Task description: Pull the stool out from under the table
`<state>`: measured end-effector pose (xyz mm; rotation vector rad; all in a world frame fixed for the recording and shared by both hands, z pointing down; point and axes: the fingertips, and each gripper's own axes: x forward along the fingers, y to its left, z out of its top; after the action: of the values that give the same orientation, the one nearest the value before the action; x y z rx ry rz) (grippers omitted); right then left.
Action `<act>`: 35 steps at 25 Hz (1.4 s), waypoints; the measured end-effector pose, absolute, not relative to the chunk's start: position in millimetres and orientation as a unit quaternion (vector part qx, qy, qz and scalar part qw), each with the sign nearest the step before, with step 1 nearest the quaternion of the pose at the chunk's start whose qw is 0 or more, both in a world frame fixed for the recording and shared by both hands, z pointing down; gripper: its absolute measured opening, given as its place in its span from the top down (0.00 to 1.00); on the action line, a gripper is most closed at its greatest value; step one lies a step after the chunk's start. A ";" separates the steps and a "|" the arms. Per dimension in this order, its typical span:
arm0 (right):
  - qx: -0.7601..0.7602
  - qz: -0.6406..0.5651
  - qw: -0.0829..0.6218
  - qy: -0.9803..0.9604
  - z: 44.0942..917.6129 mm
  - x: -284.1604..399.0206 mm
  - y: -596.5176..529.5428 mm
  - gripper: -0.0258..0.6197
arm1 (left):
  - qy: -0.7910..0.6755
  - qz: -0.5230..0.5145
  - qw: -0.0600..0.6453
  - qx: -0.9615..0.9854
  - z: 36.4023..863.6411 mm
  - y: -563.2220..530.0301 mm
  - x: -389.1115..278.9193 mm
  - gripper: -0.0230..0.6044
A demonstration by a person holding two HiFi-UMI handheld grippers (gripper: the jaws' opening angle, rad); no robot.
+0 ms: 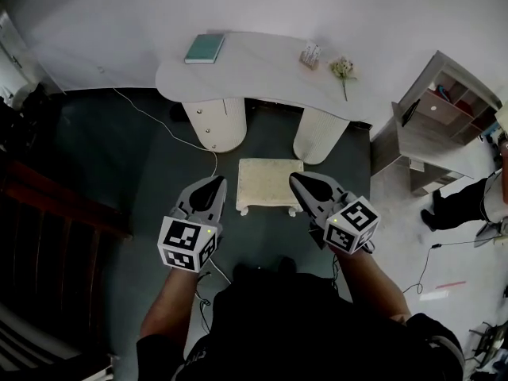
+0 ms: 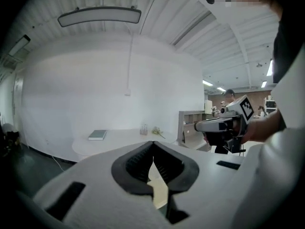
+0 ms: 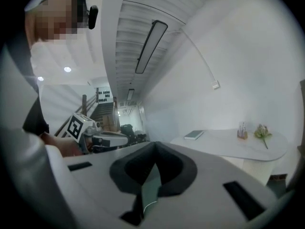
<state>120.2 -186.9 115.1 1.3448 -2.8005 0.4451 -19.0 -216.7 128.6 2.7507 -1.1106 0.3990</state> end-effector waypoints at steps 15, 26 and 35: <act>0.472 0.100 0.000 -0.876 105.1 172.4 -176.6 0.96 | -0.429 0.132 0.086 0.889 137.5 -221.5 -27.9 0.96; 0.484 0.111 0.002 -0.868 111.8 195.0 -167.2 0.96 | -0.453 0.120 0.097 0.878 139.9 -221.3 -31.8 0.96; 0.472 0.118 -0.003 -0.873 116.8 198.8 -165.9 0.96 | -0.452 0.127 0.107 0.876 144.6 -214.1 -15.8 0.96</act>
<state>198.8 -165.9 116.8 1.4865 -2.7491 0.3709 -15.8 -214.1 144.6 2.5796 -1.3320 0.3726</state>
